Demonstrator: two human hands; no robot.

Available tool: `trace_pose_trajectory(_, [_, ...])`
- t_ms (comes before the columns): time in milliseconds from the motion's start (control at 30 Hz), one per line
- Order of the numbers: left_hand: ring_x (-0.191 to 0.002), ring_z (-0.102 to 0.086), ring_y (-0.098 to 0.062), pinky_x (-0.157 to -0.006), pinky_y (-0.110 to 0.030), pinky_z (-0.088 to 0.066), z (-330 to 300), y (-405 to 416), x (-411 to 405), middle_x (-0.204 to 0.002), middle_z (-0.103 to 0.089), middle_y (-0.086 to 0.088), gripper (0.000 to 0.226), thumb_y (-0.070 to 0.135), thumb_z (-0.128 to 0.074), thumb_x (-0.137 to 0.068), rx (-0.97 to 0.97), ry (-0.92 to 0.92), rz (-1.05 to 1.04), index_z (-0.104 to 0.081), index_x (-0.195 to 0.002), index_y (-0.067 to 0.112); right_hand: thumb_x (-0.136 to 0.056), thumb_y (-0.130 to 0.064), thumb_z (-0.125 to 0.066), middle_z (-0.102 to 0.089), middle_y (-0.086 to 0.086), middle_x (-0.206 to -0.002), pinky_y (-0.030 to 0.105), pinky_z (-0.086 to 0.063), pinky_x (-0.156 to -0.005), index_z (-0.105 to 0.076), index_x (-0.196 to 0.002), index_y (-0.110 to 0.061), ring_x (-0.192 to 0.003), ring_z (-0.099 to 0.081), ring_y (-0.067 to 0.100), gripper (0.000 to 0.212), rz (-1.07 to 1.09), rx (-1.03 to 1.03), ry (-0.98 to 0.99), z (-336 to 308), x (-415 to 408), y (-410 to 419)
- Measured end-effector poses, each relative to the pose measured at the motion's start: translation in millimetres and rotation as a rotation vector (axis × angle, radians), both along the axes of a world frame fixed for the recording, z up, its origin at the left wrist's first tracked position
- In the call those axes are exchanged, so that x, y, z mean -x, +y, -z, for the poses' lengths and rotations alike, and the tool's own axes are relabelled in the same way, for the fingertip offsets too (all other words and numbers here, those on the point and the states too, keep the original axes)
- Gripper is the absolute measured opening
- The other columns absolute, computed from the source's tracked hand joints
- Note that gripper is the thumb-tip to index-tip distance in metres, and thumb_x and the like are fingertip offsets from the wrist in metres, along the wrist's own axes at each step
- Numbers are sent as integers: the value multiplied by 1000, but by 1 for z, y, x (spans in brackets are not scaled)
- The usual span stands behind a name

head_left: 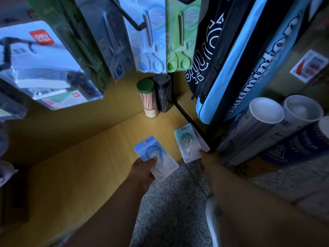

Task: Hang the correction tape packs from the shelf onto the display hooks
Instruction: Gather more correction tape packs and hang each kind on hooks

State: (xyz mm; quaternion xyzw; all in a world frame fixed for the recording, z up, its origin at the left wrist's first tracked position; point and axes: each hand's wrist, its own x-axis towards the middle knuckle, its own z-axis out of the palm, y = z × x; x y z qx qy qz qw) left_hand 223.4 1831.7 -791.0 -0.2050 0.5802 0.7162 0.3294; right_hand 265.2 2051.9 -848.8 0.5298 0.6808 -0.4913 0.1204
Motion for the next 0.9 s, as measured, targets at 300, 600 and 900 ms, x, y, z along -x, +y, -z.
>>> trace_pose_trajectory(300, [-81, -65, -27, -67, -34, -52, 11, -7, 2, -100, -69, -11, 23, 8, -59, -96, 49, -66, -33, -62, -119, 10, -104, -17, -37, -39, 12, -61, 26, -34, -44, -40, -61, -4, -51, -35, 20, 44, 57, 152, 115, 0, 3, -9])
trace_pose_trajectory(600, [-70, -67, -21, -59, -31, -55, 14, -11, 4, -91, -68, -8, 19, 4, -55, -97, 67, 6, -95, -60, -115, 10, -93, -2, -55, -63, 0, -51, 16, -47, -44, -60, -79, -10, -46, -60, 6, 17, 188, 651, 472, -11, -5, -22])
trace_pose_trajectory(900, [-73, -74, -18, -59, -34, -60, 6, -7, 9, -87, -78, -4, 15, 3, -58, -95, -85, 70, -85, -61, -106, 12, -88, 5, -58, -64, 2, -51, 17, -46, -43, -59, -74, -8, -45, -60, 8, 19, 36, 747, 470, -25, 0, -34])
